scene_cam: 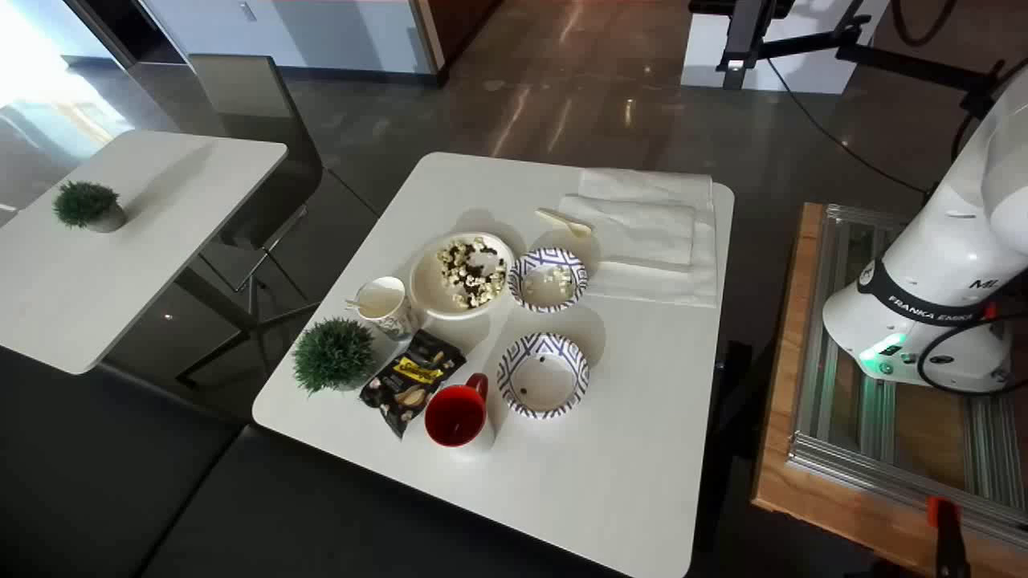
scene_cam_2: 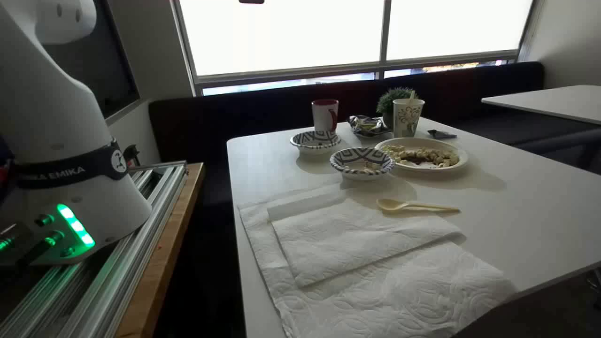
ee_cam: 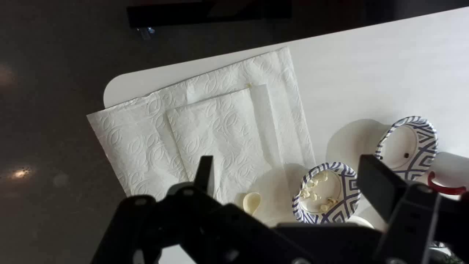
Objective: Pick one of the white things on the white plate and put it on the bowl
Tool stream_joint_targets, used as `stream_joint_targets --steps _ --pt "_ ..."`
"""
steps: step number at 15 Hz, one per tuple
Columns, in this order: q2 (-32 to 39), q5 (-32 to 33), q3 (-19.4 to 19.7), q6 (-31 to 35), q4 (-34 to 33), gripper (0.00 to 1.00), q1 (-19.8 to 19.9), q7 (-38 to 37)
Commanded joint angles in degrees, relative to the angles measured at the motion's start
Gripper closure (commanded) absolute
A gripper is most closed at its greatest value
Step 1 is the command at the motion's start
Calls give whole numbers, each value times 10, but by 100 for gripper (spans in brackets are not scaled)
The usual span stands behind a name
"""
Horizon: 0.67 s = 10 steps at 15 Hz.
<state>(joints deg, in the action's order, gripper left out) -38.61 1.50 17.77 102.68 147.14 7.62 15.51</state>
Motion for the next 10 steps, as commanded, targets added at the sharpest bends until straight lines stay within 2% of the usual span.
stream_joint_targets --steps 1,7,10 --pt "2 -5 -7 -1 -1 0 9 5" --pt "2 -5 -7 -1 -1 0 9 5" --pt "44 -30 -59 52 3 0 -13 -75"
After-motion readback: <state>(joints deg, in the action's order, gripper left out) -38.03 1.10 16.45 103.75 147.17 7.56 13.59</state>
